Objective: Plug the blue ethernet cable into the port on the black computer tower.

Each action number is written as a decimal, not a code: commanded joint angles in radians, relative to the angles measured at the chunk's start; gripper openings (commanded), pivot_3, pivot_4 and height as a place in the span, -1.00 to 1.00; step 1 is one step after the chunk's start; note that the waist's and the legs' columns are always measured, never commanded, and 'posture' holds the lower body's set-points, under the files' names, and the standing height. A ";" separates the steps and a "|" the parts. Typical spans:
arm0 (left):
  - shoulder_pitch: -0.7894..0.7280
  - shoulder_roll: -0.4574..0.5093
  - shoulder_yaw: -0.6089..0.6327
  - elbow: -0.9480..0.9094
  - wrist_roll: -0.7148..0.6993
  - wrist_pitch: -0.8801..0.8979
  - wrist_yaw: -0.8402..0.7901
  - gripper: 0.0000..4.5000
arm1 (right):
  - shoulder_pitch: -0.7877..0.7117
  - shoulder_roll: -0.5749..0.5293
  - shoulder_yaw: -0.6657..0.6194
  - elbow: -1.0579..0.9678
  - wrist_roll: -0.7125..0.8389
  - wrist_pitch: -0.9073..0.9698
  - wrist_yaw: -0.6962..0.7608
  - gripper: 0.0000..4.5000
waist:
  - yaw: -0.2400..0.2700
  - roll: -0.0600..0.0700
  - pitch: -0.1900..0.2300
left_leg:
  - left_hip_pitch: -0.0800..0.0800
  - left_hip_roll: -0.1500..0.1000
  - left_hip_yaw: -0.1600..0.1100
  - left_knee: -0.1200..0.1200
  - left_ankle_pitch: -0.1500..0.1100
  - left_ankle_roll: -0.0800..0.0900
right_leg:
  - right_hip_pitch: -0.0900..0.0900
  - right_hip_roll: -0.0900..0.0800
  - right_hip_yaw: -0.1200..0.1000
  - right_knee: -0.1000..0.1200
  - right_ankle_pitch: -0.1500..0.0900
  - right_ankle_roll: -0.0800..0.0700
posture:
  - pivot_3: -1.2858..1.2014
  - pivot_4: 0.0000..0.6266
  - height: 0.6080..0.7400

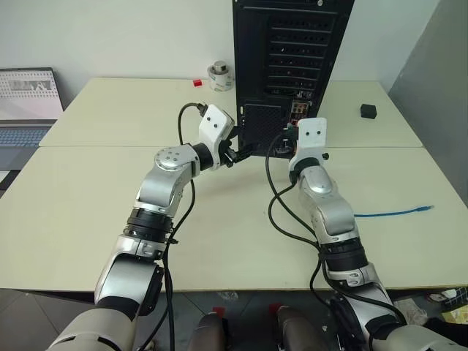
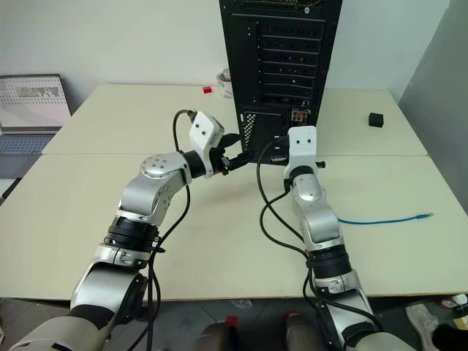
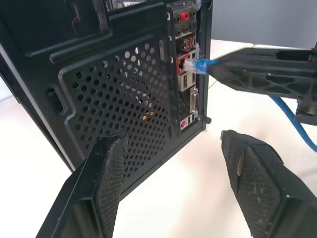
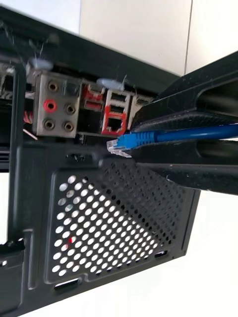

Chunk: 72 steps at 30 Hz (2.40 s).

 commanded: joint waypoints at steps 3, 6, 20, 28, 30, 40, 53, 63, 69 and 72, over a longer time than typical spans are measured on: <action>-0.022 0.016 0.020 -0.015 0.018 -0.027 -0.018 0.41 | -0.051 0.012 -0.043 0.042 -0.006 -0.064 -0.019 -1.00 | -0.002 0.000 0.000 | 0.000 0.000 0.000 0.000 0.000 0.000 | 0.000 0.000 0.000 0.000 0.000 0.000 | 0.03 -0.52 1.00; -0.031 0.019 0.024 -0.011 0.022 -0.029 -0.020 0.41 | -0.067 0.015 -0.065 0.075 -0.003 -0.080 -0.033 -1.00 | -0.003 0.000 0.000 | 0.000 0.000 0.000 0.000 0.000 0.000 | 0.000 0.000 0.000 0.000 0.000 0.000 | 0.03 -0.52 1.00; -0.028 0.019 0.025 -0.019 0.033 -0.028 -0.029 0.41 | -0.086 0.038 -0.101 0.127 0.018 -0.096 -0.039 -1.00 | -0.011 0.000 0.000 | 0.000 0.000 0.000 0.000 0.000 0.000 | 0.000 0.000 0.000 0.001 0.000 0.000 | 0.03 -0.52 1.00; -0.029 0.015 0.023 -0.015 0.039 -0.034 -0.036 0.41 | -0.105 0.049 -0.127 0.151 0.030 -0.079 -0.051 -1.00 | -0.012 0.000 0.000 | 0.000 0.000 0.000 0.000 0.000 0.000 | 0.000 0.000 0.000 0.001 0.000 0.000 | 0.03 -0.52 1.00; -0.029 0.014 0.024 -0.015 0.040 -0.035 -0.037 0.41 | -0.106 0.053 -0.134 0.153 0.032 -0.077 -0.054 -1.00 | -0.011 0.000 0.000 | 0.000 0.000 0.000 0.000 0.000 0.000 | 0.000 0.000 0.000 0.001 0.000 0.000 | 0.03 -0.52 1.00; -0.031 0.009 0.026 -0.015 0.040 -0.031 -0.039 0.41 | -0.152 0.087 -0.149 0.137 0.054 -0.034 -0.092 -1.00 | -0.012 0.000 0.000 | 0.000 0.000 0.000 0.000 0.000 0.000 | 0.000 0.000 0.000 0.001 0.000 0.000 | 0.03 -0.52 1.00; -0.050 -0.004 0.028 -0.004 0.036 -0.025 -0.040 0.41 | -0.216 0.091 -0.142 0.214 0.036 -0.060 -0.092 -1.00 | -0.020 0.000 0.000 | 0.000 0.000 0.001 0.000 0.000 0.000 | -0.001 0.000 0.001 0.003 0.000 0.000 | 0.03 -0.52 1.00; -0.045 -0.009 0.030 -0.009 0.035 -0.022 -0.033 0.41 | -0.240 0.079 -0.150 0.276 0.040 -0.091 -0.086 -1.00 | -0.021 0.000 0.000 | 0.000 0.000 0.003 0.000 0.000 0.000 | -0.005 0.000 0.004 0.008 0.000 0.000 | 0.03 -0.52 1.00; -0.040 -0.003 0.034 0.002 0.036 -0.031 -0.034 0.41 | -0.233 0.070 -0.144 0.278 0.063 -0.099 -0.019 -0.69 | -0.022 0.000 0.000 | 0.001 0.000 0.003 0.001 0.000 0.000 | -0.005 0.000 0.004 0.010 0.000 0.000 | 0.03 -0.52 1.00; -0.040 -0.003 0.035 0.002 0.035 -0.029 -0.036 0.41 | -0.226 0.064 -0.145 0.261 0.069 -0.087 0.001 -0.45 | -0.022 0.000 0.000 | 0.000 0.000 0.003 0.000 0.000 0.000 | -0.006 0.000 0.004 0.010 0.000 0.000 | 0.03 -0.52 1.00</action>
